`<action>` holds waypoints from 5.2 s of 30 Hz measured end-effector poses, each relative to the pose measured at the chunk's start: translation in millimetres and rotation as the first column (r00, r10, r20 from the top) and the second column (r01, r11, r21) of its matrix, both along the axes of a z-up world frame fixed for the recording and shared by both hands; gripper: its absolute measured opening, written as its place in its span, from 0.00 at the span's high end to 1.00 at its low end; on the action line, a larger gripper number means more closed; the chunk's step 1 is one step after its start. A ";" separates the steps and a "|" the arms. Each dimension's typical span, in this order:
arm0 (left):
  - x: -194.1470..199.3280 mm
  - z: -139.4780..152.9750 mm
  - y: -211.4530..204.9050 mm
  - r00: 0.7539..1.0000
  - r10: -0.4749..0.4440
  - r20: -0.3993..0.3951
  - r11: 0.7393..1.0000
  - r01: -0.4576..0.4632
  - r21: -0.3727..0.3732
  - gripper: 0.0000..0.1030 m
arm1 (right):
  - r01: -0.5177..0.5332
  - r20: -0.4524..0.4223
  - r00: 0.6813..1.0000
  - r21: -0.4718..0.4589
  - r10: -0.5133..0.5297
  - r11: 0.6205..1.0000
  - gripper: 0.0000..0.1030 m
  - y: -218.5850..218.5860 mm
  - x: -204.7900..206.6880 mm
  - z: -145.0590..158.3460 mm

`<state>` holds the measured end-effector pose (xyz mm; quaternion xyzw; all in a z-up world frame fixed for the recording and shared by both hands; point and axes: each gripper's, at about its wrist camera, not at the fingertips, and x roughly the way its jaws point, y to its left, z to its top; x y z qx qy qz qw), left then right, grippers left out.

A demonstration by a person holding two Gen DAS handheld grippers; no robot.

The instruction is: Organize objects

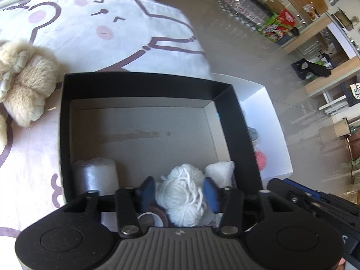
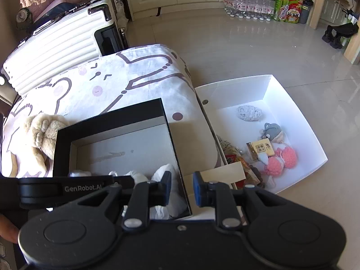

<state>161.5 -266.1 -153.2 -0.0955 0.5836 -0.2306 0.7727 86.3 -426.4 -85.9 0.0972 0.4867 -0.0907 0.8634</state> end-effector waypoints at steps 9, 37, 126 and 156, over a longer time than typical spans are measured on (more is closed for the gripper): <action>-0.8 -12.2 -5.8 0.999 -0.036 -0.041 0.999 0.035 -0.019 0.69 | 0.004 -0.008 1.000 0.002 -0.004 1.000 0.79 -1.6 0.5 -2.0; -15.8 24.4 21.5 1.000 -0.011 0.008 0.999 0.011 -0.031 0.34 | 0.062 0.024 0.998 -0.015 -0.061 0.998 0.79 2.3 -4.4 5.7; -50.3 92.0 121.2 0.938 0.007 0.345 0.928 -0.135 0.349 0.00 | 0.065 0.041 0.997 -0.170 -0.059 0.983 0.00 59.1 -36.1 34.0; -43.7 99.4 259.4 0.899 0.231 0.372 0.854 -0.371 0.365 0.00 | -0.156 0.066 0.984 -0.136 0.166 0.978 0.00 178.1 9.5 31.0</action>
